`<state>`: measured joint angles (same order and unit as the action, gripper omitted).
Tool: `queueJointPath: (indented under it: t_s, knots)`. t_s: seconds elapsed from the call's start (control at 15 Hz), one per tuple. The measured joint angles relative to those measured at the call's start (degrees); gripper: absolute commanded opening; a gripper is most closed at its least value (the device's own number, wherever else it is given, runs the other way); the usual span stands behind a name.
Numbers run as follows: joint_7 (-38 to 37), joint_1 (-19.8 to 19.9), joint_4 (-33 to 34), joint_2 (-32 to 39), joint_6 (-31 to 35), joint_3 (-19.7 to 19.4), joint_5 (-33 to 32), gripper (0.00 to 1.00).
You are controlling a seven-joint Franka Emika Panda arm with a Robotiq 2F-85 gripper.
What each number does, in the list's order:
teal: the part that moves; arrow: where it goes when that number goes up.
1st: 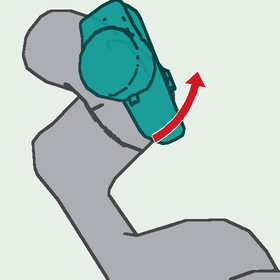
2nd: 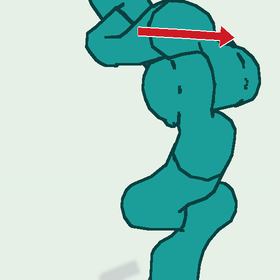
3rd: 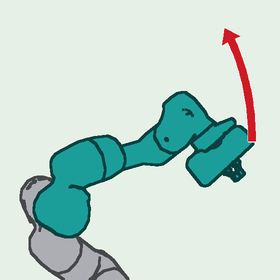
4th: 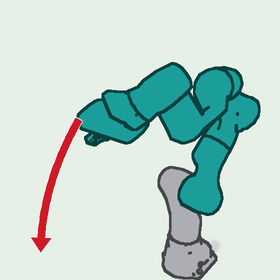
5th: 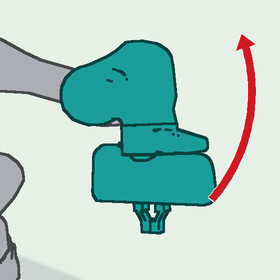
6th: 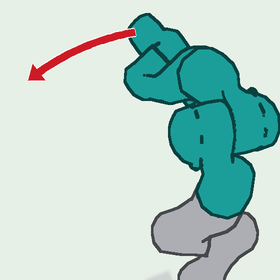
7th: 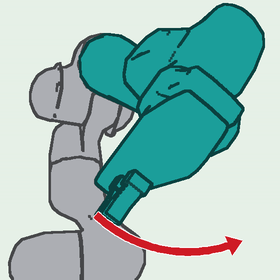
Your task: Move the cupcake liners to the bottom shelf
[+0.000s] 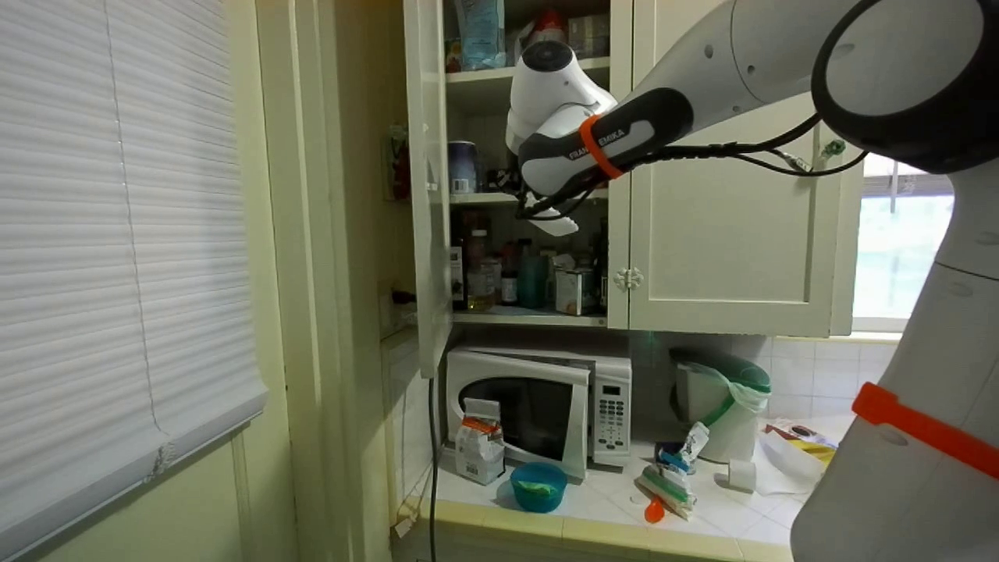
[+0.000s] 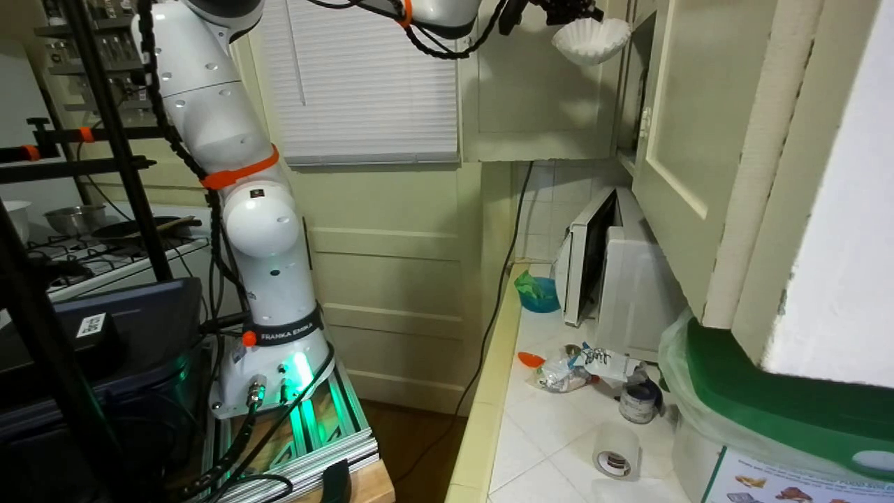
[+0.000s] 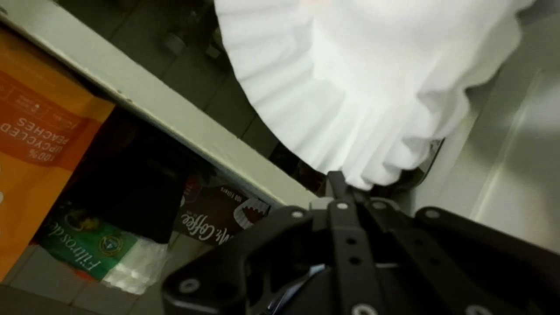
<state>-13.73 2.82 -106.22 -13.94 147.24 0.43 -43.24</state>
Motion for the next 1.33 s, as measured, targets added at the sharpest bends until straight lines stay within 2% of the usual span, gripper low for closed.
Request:
queueJointPath:
  t_s: [0.27, 0.67, 1.33]
  knots:
    - [0.00, 0.34, -0.05, 0.95, -2.89, 0.03, 0.01, 0.00]
    - [-0.07, 0.72, 1.15, 5.46, -3.10, -0.08, 0.05, 0.00]
    - [-0.03, 0.89, 6.41, 15.57, 0.93, -1.28, -0.18, 0.00]
